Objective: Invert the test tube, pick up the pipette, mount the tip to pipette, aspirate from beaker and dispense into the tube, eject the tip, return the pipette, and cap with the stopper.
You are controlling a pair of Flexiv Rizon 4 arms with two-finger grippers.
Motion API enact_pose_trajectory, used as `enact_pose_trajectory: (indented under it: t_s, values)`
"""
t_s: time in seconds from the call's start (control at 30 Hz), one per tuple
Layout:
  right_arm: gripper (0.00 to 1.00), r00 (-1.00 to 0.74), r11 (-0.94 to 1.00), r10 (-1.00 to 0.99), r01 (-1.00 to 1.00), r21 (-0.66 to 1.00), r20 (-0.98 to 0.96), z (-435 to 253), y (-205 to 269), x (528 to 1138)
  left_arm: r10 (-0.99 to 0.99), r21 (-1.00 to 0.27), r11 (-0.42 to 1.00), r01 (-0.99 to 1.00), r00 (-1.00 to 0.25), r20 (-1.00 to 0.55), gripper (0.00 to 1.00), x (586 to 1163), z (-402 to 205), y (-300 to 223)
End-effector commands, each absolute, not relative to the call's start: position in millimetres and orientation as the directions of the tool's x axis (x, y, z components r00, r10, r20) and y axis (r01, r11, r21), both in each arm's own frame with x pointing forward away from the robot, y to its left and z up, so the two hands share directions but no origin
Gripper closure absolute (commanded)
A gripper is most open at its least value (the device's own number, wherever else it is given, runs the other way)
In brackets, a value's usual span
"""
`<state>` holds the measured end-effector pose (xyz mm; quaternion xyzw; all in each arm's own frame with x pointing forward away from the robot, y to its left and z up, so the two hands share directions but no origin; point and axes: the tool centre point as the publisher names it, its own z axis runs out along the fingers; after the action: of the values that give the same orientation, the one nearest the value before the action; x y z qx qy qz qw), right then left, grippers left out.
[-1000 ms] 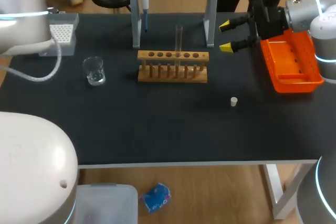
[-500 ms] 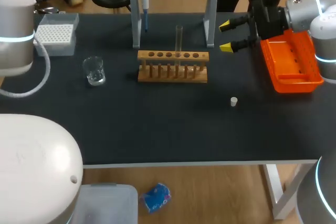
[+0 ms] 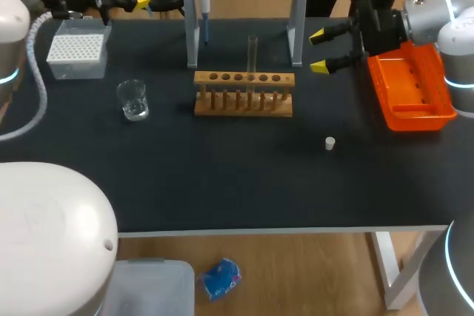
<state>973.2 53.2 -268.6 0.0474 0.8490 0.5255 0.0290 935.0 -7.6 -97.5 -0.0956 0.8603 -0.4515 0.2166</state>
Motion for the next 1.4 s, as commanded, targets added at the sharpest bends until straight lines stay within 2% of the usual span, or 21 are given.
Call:
enact_pose_trajectory:
  t_s: [0.03, 0.17, 0.47, 0.73, 1.27, 1.4]
  values:
    - [0.0, -0.994, 0.419, 0.113, 0.051, 0.907, 0.004, -261.4, 31.5, 954.3, -0.257, -0.816, 0.577, 0.03, -0.942, -0.216, 1.0, 936.4, -93.8, -3.2]
    - [0.0, -0.997, 0.342, 0.078, 0.034, 0.939, 0.008, -260.3, 30.7, 926.9, -0.257, -0.816, 0.577, 0.03, -0.942, -0.216, 1.0, 936.4, -93.8, -3.2]
    - [0.0, -0.996, 0.245, -0.029, -0.094, 0.965, -0.09, -269.1, 64.3, 869.5, -0.139, -0.815, 0.58, 0.009, -0.984, -0.11, 1.0, 909.8, -118.5, -73.8]
    - [0.0, -0.984, 0.209, -0.103, -0.165, 0.964, -0.146, -274.6, 101.4, 846.7, -0.052, -0.819, 0.571, -0.052, -0.998, 0.027, 1.0, 882.6, -139.3, -122.8]
    - [0.0, -0.984, 0.209, -0.103, -0.165, 0.964, -0.146, -274.6, 101.4, 846.7, -0.052, -0.819, 0.571, -0.052, -0.998, 0.027, 1.0, 882.6, -139.3, -122.8]
    - [0.0, -0.983, 0.175, -0.125, -0.155, 0.972, -0.134, -276.0, 113.7, 843.9, 0.008, -0.814, 0.577, -0.058, -0.997, 0.076, 1.0, 878.3, -151.9, -147.4]
